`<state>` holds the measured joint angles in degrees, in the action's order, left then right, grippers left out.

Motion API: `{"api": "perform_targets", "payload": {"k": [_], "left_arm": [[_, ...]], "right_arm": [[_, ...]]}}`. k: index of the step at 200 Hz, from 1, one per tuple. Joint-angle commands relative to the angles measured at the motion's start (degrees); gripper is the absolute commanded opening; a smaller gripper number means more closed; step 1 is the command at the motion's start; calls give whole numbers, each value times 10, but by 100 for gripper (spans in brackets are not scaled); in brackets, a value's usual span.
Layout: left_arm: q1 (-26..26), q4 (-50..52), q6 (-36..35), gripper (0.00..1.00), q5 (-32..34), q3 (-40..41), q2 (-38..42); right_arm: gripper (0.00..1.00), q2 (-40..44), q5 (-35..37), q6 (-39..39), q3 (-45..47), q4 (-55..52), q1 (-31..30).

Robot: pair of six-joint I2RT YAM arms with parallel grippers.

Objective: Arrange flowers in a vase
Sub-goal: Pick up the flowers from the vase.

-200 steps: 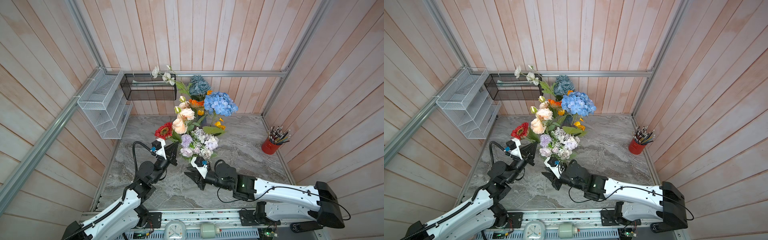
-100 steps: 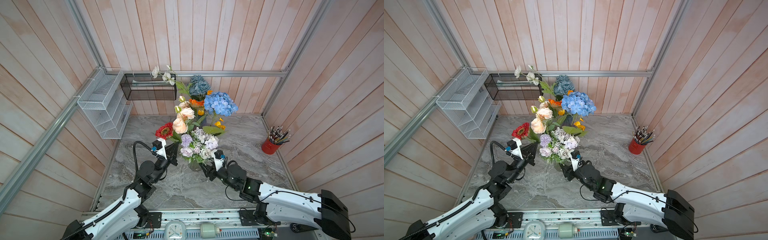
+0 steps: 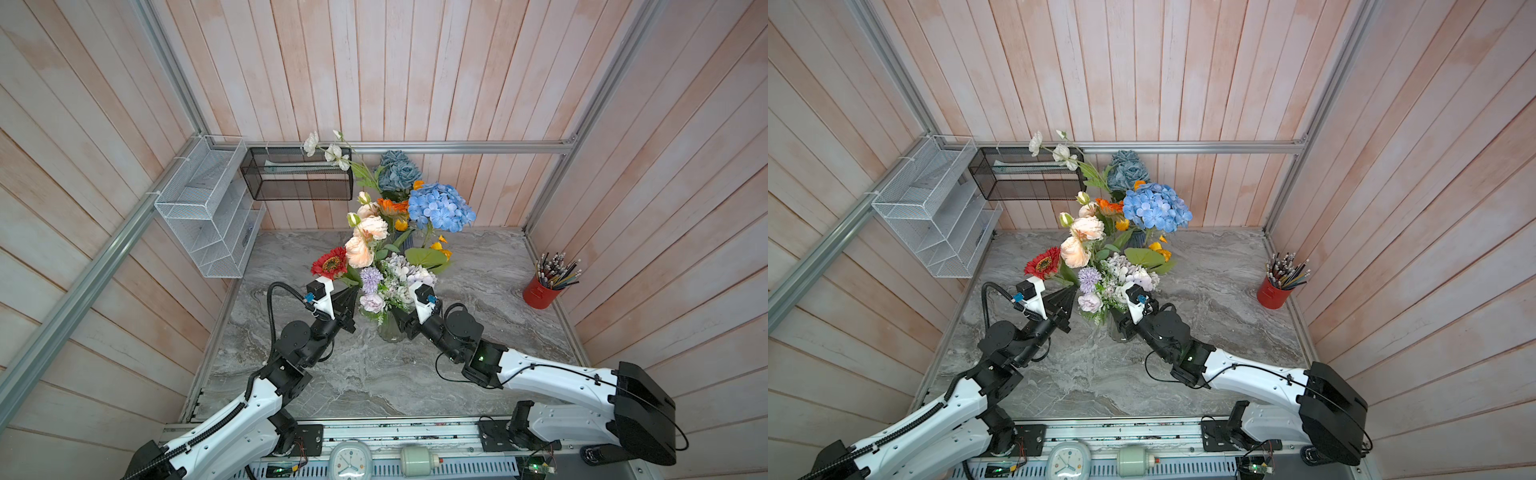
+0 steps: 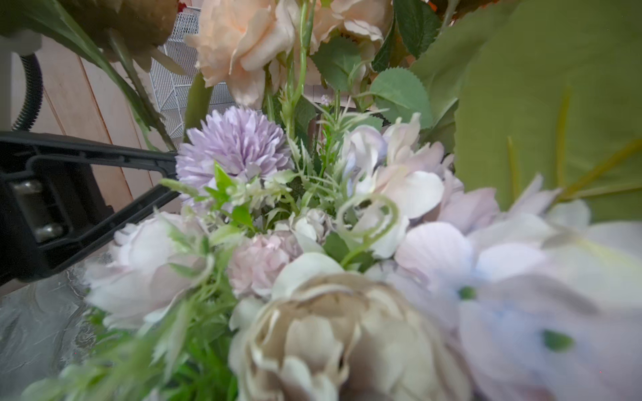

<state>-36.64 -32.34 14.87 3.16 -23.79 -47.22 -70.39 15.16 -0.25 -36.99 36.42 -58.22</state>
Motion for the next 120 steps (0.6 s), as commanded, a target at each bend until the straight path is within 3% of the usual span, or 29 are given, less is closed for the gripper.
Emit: {"api": "perform_targets", "payload": {"k": [1,35,66,120], "left_arm": [[3,12,6,9,-7,-9,9],[3,12,8,9,-6,-8,14],[3,18,6,10,-1,-8,23],[3,21,2,11,3,-10,24]], "right_arm": [[65,-13,-2,-12,-17,29,16],[58,-29,-19,12,-14,67,32],[36,-31,-36,18,-22,63,32],[22,6,-40,23,-5,78,32]]}}
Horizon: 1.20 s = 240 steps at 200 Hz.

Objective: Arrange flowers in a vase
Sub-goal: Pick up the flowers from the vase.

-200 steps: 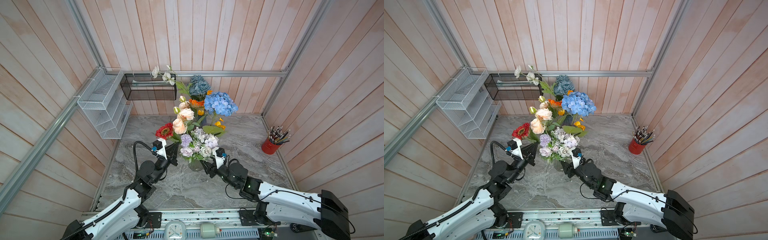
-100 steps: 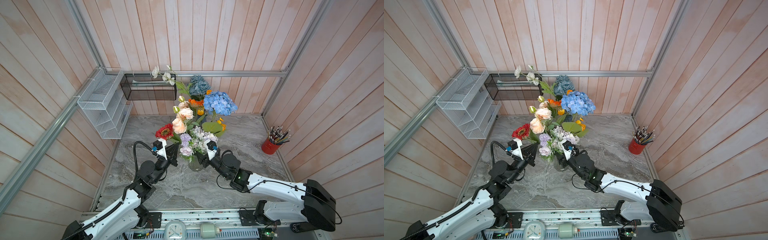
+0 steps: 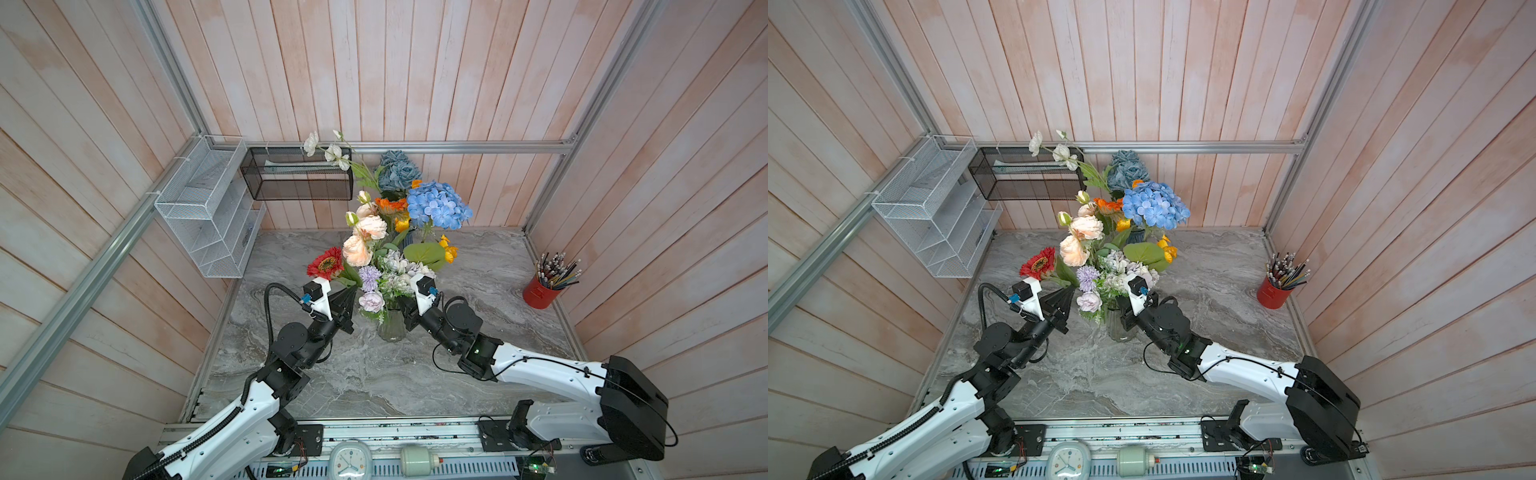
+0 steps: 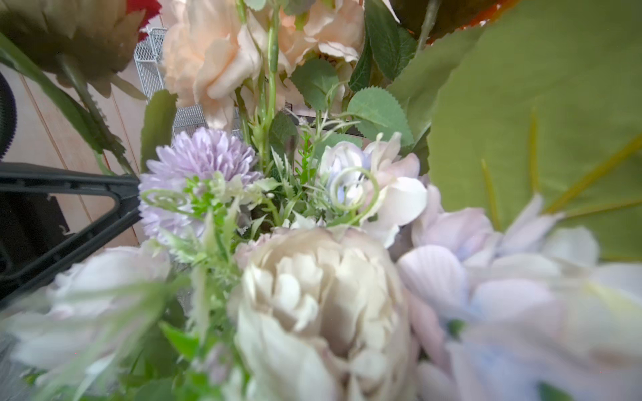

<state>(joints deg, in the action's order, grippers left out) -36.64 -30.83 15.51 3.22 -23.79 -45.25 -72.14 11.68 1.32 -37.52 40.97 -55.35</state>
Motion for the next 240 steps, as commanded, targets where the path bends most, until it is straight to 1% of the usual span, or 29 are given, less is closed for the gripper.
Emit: {"api": "perform_targets", "payload": {"k": [1,60,96,113,126,142,161,178,198,212,225,240], "left_arm": [[3,6,-4,10,2,-10,3],[3,0,-2,11,-2,-12,-11],[3,4,-3,12,7,-10,-5],[3,9,-6,12,16,-10,5],[3,10,-6,15,17,-9,8],[3,6,4,19,2,-9,2],[2,1,22,20,-29,-11,-18],[-4,-8,38,20,-36,-5,-26],[-15,-7,38,29,-31,1,-30],[-23,1,32,31,-29,0,-32],[-34,5,24,37,-30,2,-33],[-43,18,16,39,-27,0,-30]], "right_arm": [[22,25,-5,7,1,32,3],[22,52,0,-5,2,49,3],[22,62,41,-13,13,43,4],[23,67,53,0,27,47,5],[23,69,60,14,35,49,7],[22,70,67,28,42,54,9],[22,71,64,35,47,66,8],[23,72,62,34,47,71,9],[23,73,60,31,47,70,9],[22,73,60,29,47,69,8],[23,74,60,27,46,67,9],[23,75,59,25,46,65,9]]}}
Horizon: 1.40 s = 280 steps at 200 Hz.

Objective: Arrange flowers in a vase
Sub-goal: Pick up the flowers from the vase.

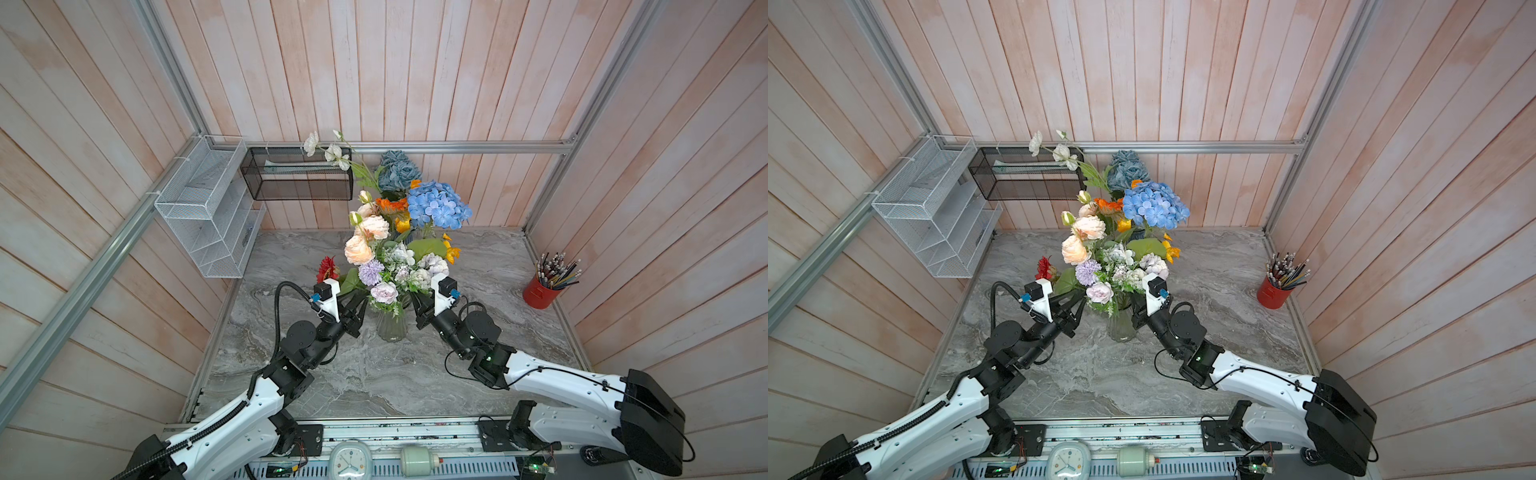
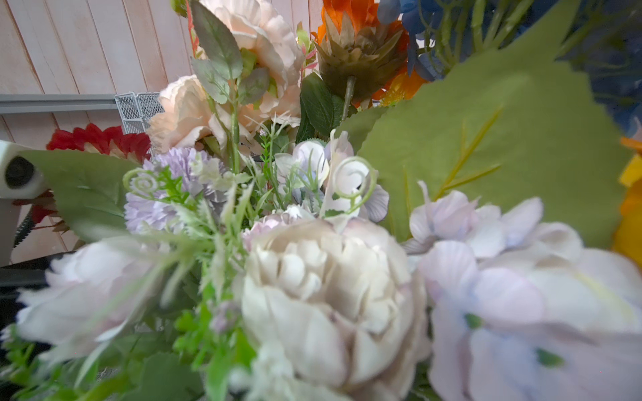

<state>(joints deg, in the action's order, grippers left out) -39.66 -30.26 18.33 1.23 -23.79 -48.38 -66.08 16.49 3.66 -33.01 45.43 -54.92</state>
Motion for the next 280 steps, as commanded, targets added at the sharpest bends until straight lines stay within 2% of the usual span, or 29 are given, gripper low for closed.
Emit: {"api": "perform_targets", "payload": {"k": [1,24,58,83,88,106,131,170,183,203,241,280], "left_arm": [[-14,13,-12,39,-6,0,1],[-17,43,-11,50,1,1,23],[-18,100,8,80,18,11,73],[-18,148,20,99,24,19,91],[-18,154,24,100,28,22,96],[-18,159,35,100,50,36,120],[-18,114,31,100,75,53,138],[-18,27,-5,100,68,31,79],[-17,3,-18,91,66,20,57],[-16,-16,-41,70,75,6,33],[-12,-36,-66,65,77,-7,20],[-11,-40,-72,43,51,-14,-8]], "right_arm": [[23,15,12,2,1,21,5],[22,13,9,5,0,22,5],[22,10,9,5,0,21,6],[23,9,7,5,-1,20,6],[23,10,7,5,-2,19,6],[23,12,6,5,-3,16,6],[23,16,4,5,-1,13,6],[22,13,-5,12,-1,9,6],[22,12,-8,13,-1,6,6],[22,12,-11,19,-1,4,6],[22,11,-20,21,-4,6,6],[22,9,-28,15,-15,6,6]]}}
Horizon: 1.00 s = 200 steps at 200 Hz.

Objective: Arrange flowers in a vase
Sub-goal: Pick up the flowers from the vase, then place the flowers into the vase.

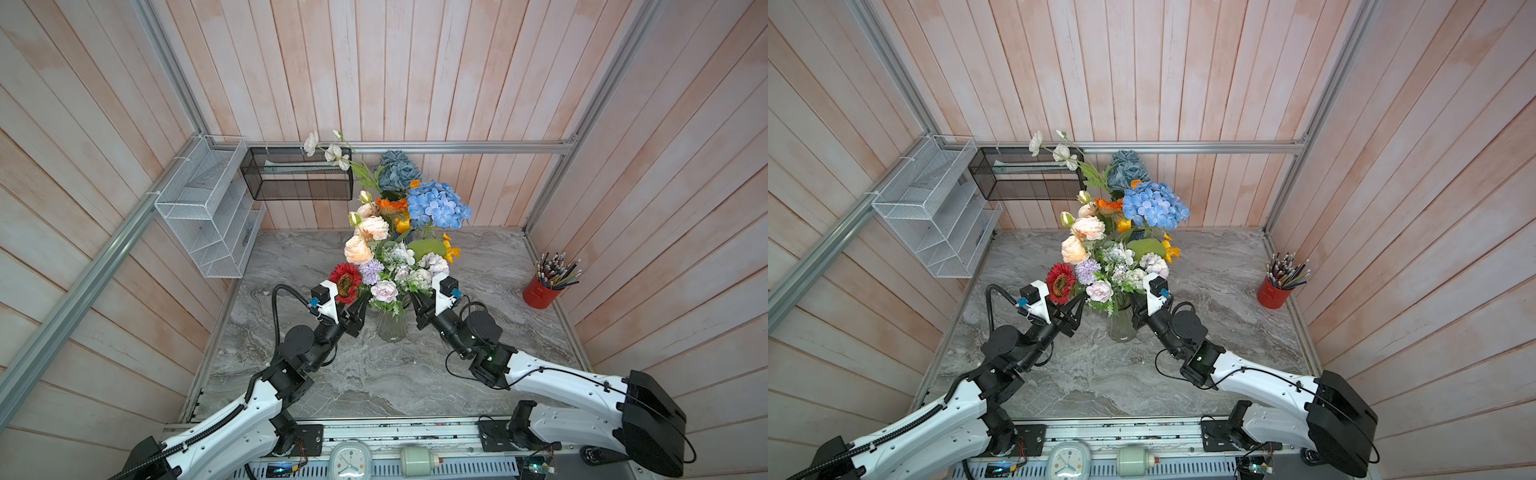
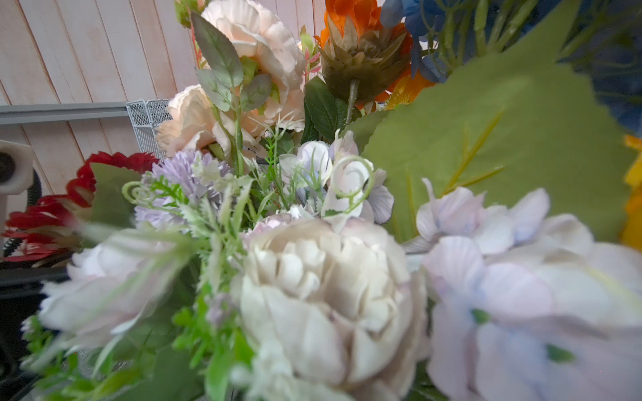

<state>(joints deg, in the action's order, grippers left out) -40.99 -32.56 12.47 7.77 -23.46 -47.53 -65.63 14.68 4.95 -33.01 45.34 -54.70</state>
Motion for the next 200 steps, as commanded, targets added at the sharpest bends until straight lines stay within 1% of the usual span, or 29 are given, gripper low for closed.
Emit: {"api": "perform_targets", "payload": {"k": [1,10,17,46,92,118,128,146,176,200], "left_arm": [[3,-17,-13,42,-15,-18,-18],[3,-16,-11,34,-23,-20,-26],[3,-15,-7,31,-29,-22,-30],[2,-25,17,31,-54,-16,-52],[-3,-37,23,32,-56,-9,-83],[-3,-30,21,32,-56,-9,-86],[-3,-25,23,35,-54,-6,-78],[-4,-5,28,46,-44,7,-54],[-4,46,35,59,-20,36,0],[-4,87,44,68,-14,56,41]], "right_arm": [[22,4,-11,2,-15,6,4],[22,4,-11,1,-15,6,4],[22,4,-11,0,-15,6,4],[23,5,-9,-2,-13,7,4],[26,5,-8,-4,-13,6,4],[32,2,-5,-2,-11,4,4],[34,2,-6,2,-10,1,3],[38,4,-10,4,-8,-9,3],[40,17,-13,21,2,-28,3],[43,30,-34,40,8,-64,3]]}}
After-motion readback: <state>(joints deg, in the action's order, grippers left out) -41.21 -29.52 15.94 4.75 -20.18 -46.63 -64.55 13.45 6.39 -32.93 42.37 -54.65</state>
